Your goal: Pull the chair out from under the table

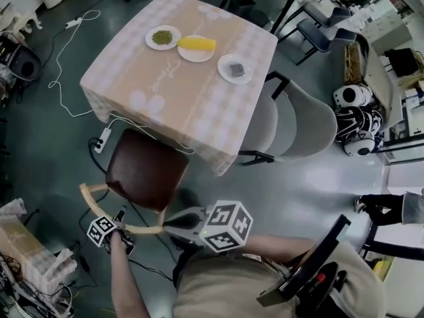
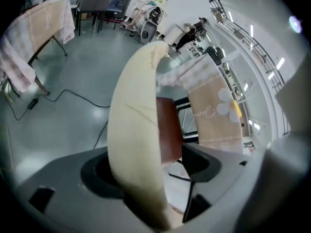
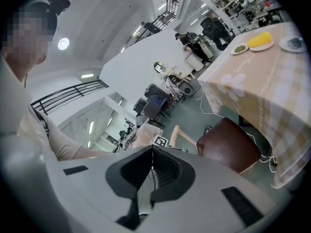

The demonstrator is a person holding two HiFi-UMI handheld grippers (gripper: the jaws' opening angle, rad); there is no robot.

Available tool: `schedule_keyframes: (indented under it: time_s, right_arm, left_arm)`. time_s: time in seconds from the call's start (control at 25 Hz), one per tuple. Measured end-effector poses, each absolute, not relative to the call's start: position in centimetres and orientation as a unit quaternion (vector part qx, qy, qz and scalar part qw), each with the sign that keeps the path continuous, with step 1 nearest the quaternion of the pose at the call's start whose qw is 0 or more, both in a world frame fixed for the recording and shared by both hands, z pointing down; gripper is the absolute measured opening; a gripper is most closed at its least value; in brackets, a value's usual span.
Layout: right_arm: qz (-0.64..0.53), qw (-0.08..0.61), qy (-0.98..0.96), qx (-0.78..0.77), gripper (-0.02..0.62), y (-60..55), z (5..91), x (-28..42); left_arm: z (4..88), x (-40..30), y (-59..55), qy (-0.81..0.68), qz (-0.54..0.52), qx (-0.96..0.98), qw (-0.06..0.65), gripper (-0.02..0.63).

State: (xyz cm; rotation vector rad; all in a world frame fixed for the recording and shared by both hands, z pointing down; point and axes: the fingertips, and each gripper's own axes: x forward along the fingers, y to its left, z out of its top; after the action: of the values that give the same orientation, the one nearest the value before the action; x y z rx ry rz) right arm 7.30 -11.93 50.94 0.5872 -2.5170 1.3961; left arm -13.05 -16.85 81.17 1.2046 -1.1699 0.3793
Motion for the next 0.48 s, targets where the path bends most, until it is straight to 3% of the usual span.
schedule_keyframes:
  time_s: [0.2, 0.36, 0.48]
  right_arm:
    - [0.482, 0.099, -0.849, 0.195, 0.011, -11.4, 50.3, 8.1]
    - [0.487, 0.088, -0.845, 0.203, 0.011, -11.5, 50.5, 10.4]
    - [0.49, 0.088, -0.838, 0.222, 0.011, -12.4, 51.8, 11.1]
  left_arm:
    - [81.6, -12.7, -15.1, -0.526, 0.196, 0.515, 0.648, 0.358]
    - [82.5, -12.0, -15.1, -0.548, 0.184, 0.49, 0.652, 0.294]
    - [83.0, -10.7, -16.9, -0.537, 0.175, 0.502, 0.654, 0.284]
